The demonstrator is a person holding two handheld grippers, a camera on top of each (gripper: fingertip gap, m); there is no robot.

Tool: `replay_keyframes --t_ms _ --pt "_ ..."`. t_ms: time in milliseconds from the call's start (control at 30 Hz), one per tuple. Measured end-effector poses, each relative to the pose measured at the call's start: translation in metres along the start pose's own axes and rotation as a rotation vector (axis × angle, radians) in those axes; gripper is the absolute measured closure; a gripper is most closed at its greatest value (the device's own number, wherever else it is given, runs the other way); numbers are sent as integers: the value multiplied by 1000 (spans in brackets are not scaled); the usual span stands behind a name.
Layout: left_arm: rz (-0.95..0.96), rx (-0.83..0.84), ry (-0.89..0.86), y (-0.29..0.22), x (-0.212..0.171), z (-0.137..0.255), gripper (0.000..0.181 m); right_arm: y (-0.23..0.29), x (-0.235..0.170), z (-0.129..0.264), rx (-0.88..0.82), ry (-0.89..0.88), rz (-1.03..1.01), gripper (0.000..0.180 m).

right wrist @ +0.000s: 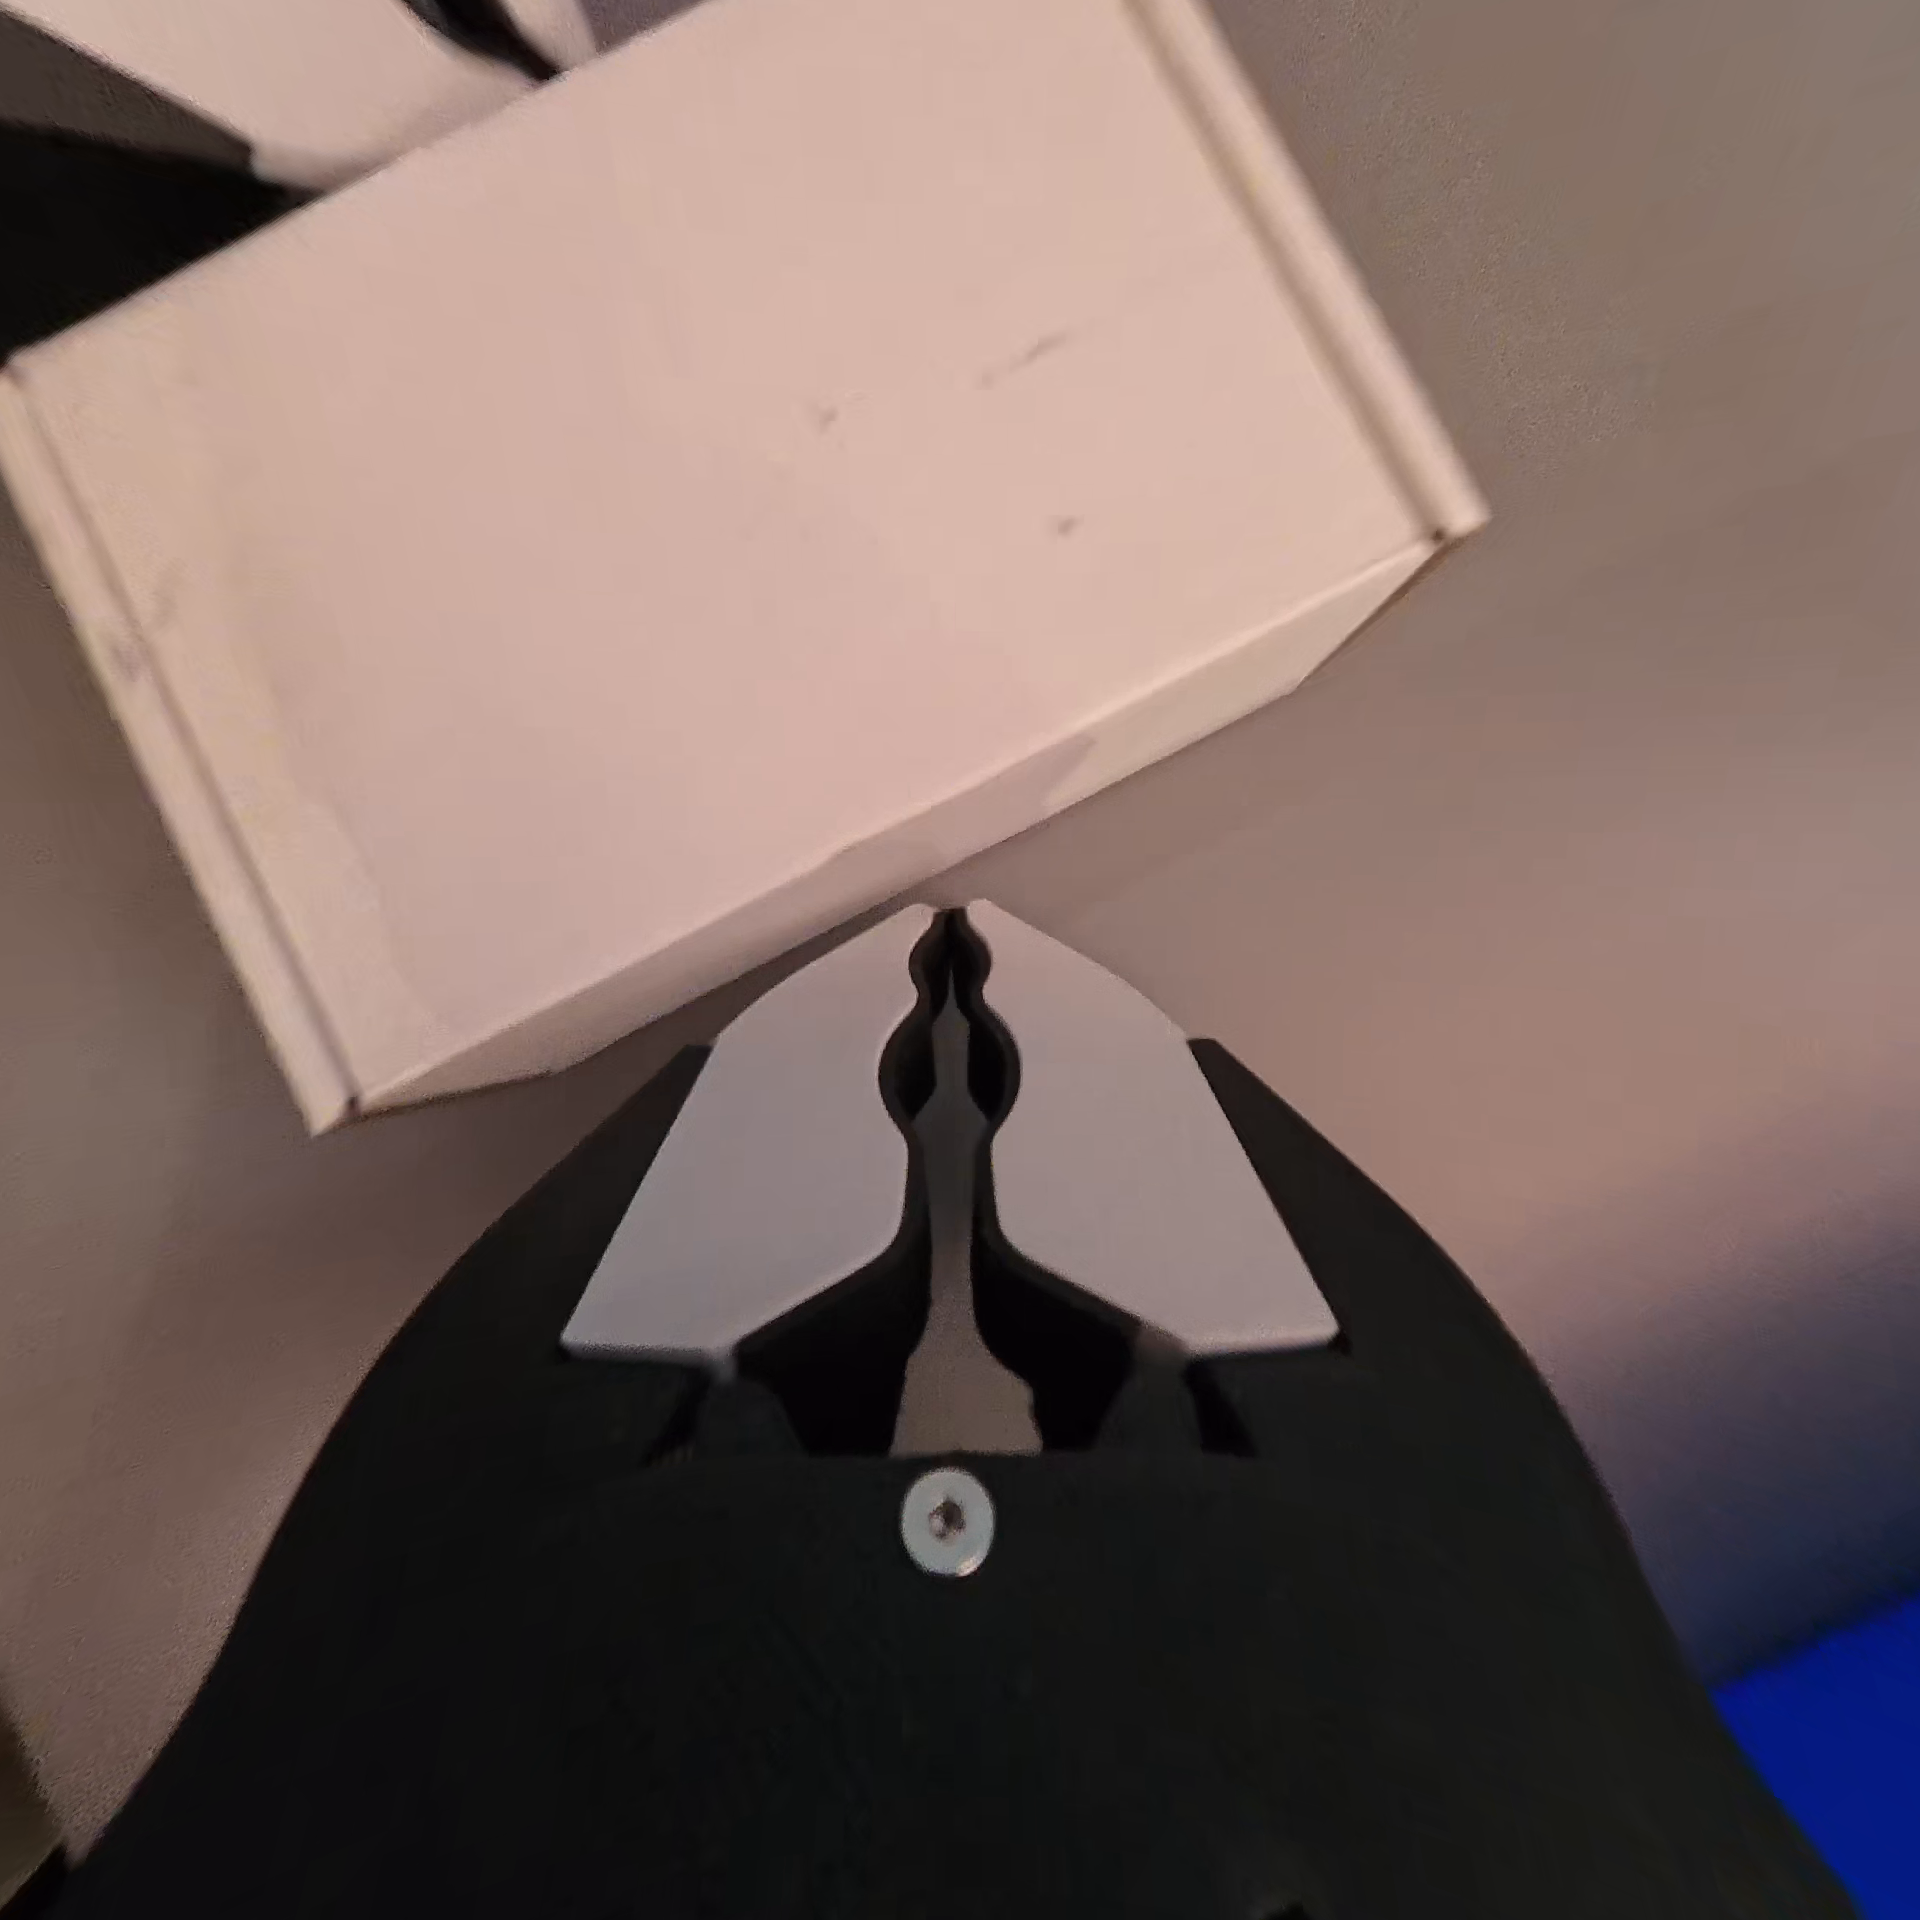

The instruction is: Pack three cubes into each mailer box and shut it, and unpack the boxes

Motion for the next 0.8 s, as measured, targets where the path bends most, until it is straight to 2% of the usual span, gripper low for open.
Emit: replay_keyframes --t_ms 100,200,367,500,567,667,767,800 --pt "39 -97 60 -2 2 -17 181 -16 12 -3 -52 -11 23 179" --pt "33 -183 3 -12 8 -18 181 -21 13 -6 -34 -4 20 179" --pt "81 -190 -61 -11 12 -21 181 -21 12 -8 68 -3 -49 180" --pt "66 -208 -51 -6 11 -22 181 -21 13 -9 100 21 -32 179" --pt "147 -227 -59 1 13 -20 181 -28 13 -9 68 17 -62 179" --pt "305 -105 -113 32 25 -28 181 -64 15 -3 -118 12 -105 179" --pt "293 -33 -8 45 24 -54 180 -75 33 -6 -77 -77 -159 179" --pt "273 -17 -30 48 29 -58 181 -77 37 -10 -72 -81 -157 179"
Point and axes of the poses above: each gripper's, where its closed fingertips meet, z back along the fingers, x out of its top, y = z × x across the jaws, the point moved 2 cm from there along z, back along the fingers, and after that the axes turned 6 degrees about x, right-handed, at the moved point
